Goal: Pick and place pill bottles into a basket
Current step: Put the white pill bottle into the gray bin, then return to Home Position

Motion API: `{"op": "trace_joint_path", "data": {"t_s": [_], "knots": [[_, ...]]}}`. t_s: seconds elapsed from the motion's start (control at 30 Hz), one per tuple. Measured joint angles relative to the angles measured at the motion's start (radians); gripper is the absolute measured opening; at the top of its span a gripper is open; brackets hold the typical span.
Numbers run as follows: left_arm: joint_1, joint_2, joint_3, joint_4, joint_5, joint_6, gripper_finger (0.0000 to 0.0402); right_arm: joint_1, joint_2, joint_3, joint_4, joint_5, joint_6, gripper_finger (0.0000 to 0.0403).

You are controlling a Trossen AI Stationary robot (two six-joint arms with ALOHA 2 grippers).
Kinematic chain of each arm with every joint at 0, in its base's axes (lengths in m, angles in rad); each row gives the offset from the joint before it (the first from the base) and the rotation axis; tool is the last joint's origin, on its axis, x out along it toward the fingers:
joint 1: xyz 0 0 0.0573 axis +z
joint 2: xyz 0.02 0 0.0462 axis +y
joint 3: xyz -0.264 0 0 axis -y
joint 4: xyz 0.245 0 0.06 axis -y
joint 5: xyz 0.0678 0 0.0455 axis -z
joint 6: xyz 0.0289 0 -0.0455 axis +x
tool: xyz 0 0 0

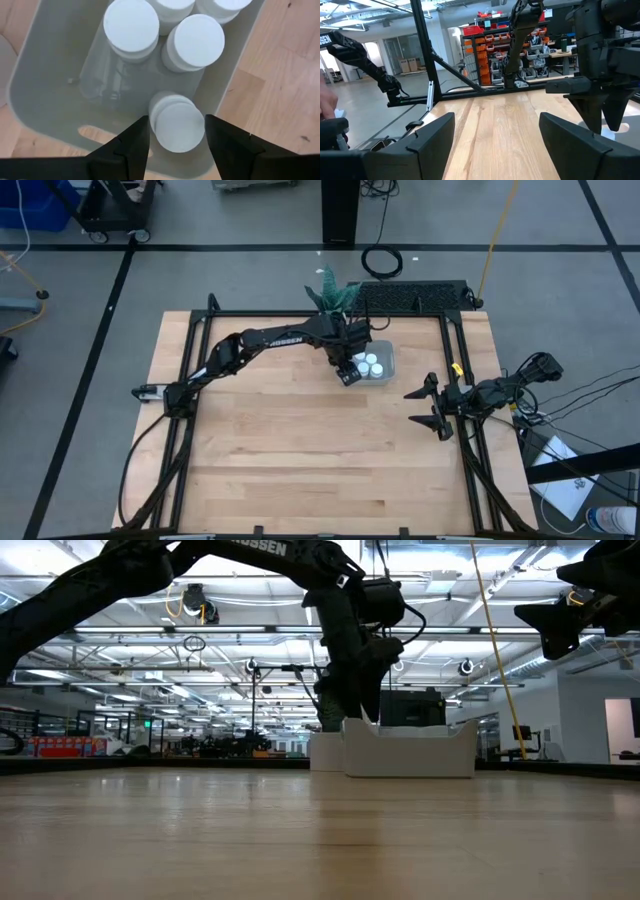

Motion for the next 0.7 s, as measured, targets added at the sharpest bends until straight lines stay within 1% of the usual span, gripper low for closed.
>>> {"op": "trace_joint_path", "data": {"t_s": [0.17,0.33,0.4,0.5,0.57,0.67,0.7], "knots": [[0.004,-0.013,0.000,-0.012,0.000,-0.007,0.0197,0.000,0.000,0.000,0.000,0.000,0.000,0.0283],[0.009,-0.072,0.000,-0.062,-0.017,-0.013,0.0197,0.000,0.000,0.000,0.000,0.000,0.000,0.0286],[0.006,-0.101,0.000,-0.070,-0.027,-0.013,0.0186,0.000,0.000,0.000,0.000,0.000,0.000,0.0285],[-0.006,-0.150,0.000,-0.070,-0.027,-0.013,0.0146,0.000,0.000,0.000,0.000,0.000,0.000,0.0282],[-0.018,-0.175,0.002,-0.067,-0.026,-0.021,0.0104,0.000,0.000,0.000,0.000,0.000,0.000,0.0282],[-0.048,-0.197,0.002,-0.059,-0.027,-0.045,0.0029,0.000,0.000,0.000,0.000,0.000,0.000,0.0283],[-0.063,-0.205,0.002,-0.037,-0.027,-0.052,0.0015,0.000,0.000,0.000,0.000,0.000,0.000,0.0284]]}}
